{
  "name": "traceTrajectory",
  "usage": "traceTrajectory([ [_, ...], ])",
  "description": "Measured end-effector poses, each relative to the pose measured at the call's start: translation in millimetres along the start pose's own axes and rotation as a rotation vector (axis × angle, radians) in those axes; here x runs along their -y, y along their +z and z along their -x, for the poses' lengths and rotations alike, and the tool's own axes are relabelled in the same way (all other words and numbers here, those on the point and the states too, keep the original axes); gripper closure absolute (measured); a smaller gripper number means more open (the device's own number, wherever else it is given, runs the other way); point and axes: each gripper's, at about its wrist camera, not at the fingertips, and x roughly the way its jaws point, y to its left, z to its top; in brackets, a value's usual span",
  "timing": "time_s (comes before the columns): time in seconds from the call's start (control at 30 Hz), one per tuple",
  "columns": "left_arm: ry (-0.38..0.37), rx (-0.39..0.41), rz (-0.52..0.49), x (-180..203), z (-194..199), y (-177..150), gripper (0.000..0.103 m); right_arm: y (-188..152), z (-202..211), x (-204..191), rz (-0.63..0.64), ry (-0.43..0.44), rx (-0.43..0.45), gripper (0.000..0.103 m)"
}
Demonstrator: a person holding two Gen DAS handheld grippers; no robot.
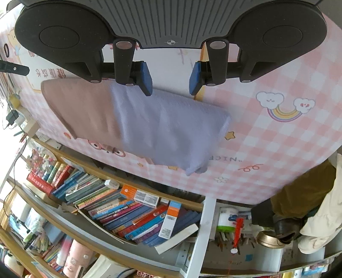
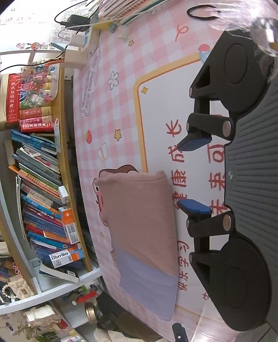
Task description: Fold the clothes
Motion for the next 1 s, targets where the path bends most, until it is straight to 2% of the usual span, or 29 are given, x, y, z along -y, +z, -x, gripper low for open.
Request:
traceTrajectory([
  [0.17, 0.005, -0.027, 0.02, 0.6, 0.2, -6.5, 0.064, -6.0, 0.5, 1.2, -0.007, 0.007, -0.013, 0.045],
  [0.3, -0.001, -0.043, 0.058, -7.3, -4.3, -6.6, 0.063, -4.4, -5.8, -2.1, -0.015, 0.005, -0.023, 0.044],
  [0.6, 0.056, -0.089, 0.263, -41.8, -34.6, 15.0, 0.063, 15.7, -22.3, -11.0, -0.03, -0.004, -0.004, 0.044],
  [0.8, -0.011, -0.114, 0.433, -70.2, -56.5, 20.3, 0.063, 28.1, -42.6, -11.7, -0.061, -0.055, -0.013, 0.044],
  [0.93, -0.046, -0.13, 0.471, -76.7, -71.1, 22.3, 0.062, 34.0, -56.0, -11.5, -0.076, -0.081, -0.034, 0.047],
  [1.0, -0.069, -0.127, 0.512, -81.4, -74.8, 23.8, 0.058, 36.4, -61.2, -12.5, -0.078, -0.092, -0.04, 0.047],
])
